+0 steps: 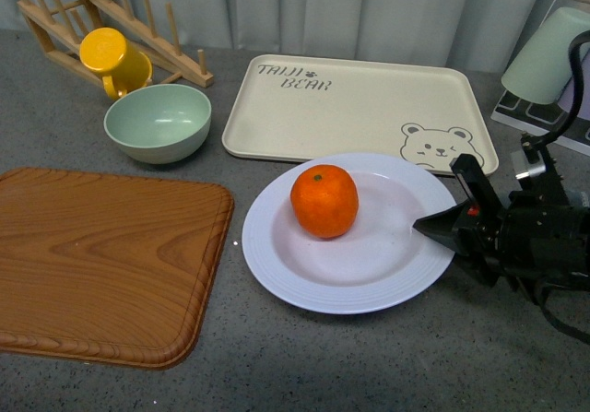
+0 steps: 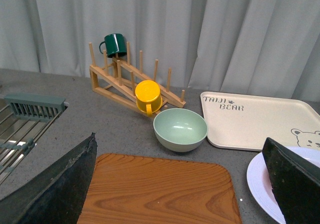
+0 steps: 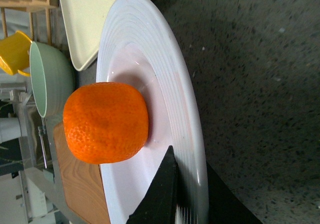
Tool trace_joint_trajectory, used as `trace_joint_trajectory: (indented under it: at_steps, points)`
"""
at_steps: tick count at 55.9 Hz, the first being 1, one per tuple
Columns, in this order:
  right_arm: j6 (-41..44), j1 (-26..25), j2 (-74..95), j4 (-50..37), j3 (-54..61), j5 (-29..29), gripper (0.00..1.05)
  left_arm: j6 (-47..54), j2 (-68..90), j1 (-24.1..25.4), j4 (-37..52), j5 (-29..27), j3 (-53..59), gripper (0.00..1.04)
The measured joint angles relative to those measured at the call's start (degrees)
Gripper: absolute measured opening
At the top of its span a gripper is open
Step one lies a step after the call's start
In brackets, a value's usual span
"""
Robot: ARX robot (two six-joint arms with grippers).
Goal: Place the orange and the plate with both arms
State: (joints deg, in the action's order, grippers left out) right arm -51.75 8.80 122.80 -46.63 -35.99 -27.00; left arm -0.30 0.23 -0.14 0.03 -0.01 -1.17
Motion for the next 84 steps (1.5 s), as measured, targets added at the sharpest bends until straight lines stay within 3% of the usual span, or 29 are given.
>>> trace_joint_trajectory:
  at_steps: [27, 59, 84]
  points:
    - [-0.55, -3.17, -7.65, 0.2, -3.15, -1.14, 0.03, 0.0, 0.0, 0.0, 0.0, 0.0, 0.0, 0.98]
    - [-7.98, -3.04, 10.99, 4.15, -30.14, 0.37, 0.03, 0.0, 0.0, 0.0, 0.0, 0.02, 0.0, 0.98]
    - [-9.27, -2.01, 25.11, 17.7, -52.52, 2.05, 0.03, 0.0, 0.0, 0.0, 0.0, 0.0, 0.0, 0.98]
